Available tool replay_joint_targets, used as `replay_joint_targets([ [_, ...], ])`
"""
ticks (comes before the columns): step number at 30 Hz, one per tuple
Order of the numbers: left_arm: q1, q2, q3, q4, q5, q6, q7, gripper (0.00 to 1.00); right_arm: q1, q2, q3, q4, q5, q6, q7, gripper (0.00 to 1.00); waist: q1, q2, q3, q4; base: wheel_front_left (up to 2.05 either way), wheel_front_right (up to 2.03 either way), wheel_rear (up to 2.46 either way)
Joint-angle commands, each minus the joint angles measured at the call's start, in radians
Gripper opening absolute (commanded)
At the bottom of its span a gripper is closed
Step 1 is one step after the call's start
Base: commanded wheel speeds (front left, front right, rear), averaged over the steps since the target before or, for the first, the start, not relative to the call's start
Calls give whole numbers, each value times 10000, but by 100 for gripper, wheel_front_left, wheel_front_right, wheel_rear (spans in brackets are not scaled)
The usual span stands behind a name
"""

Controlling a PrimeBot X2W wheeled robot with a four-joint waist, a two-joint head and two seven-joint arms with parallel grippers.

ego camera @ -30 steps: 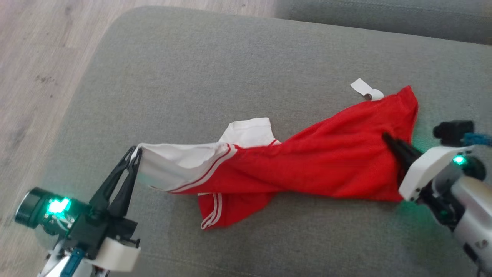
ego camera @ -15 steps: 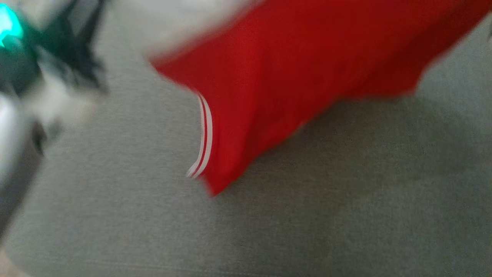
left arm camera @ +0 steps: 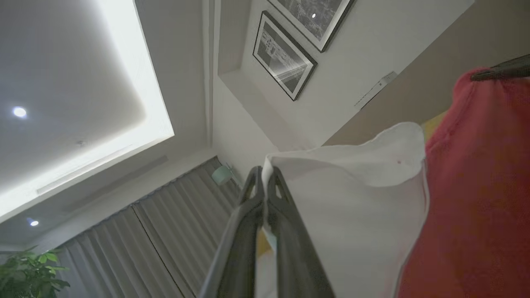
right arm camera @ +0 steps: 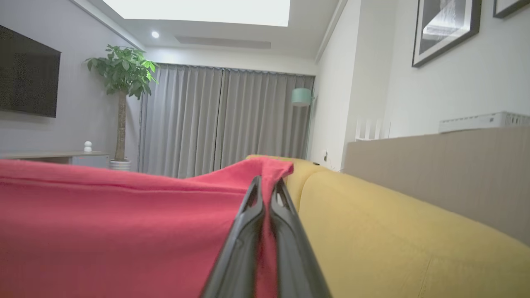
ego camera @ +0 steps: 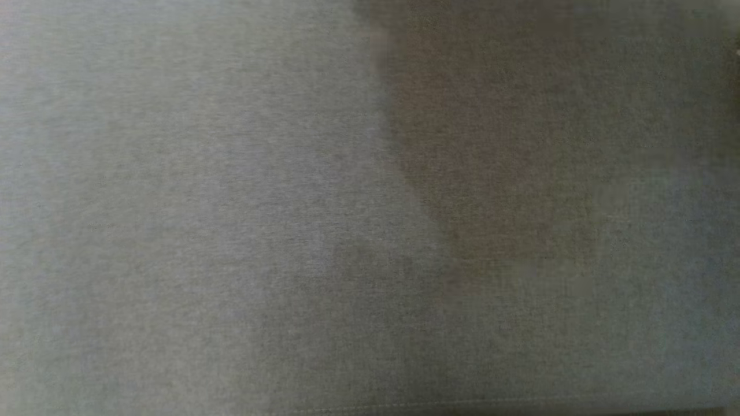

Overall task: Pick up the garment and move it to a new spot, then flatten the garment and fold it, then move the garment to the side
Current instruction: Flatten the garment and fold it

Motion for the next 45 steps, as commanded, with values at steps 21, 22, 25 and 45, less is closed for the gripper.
replay_joint_targets([
  [21, 12457, 2847, -678, -5363, -959, 1837, 672, 0, 13172, 2382, -5557, -4566, -2598, 65, -46, 0, -3, 1, -2446, 790, 0, 0, 0],
  [22, 13024, 2944, -779, -5699, -1075, 1998, 863, 0, 13838, 2698, -5851, -4941, -2790, 65, -46, 0, -3, 1, -2554, 830, 0, 0, 0],
  [25, 14391, 3176, -1030, -6746, -1419, 2422, 1385, 0, 15432, 3637, -6522, -5993, -3207, 65, -28, 0, -3, 1, -2754, 914, 0, 0, 0],
  [45, 9313, 2175, -1579, -4467, -640, 221, 1825, 0, 14592, 5523, -7348, -5856, -5151, 65, 656, 0, -3, 1, -1528, -160, 0, 0, 0],
])
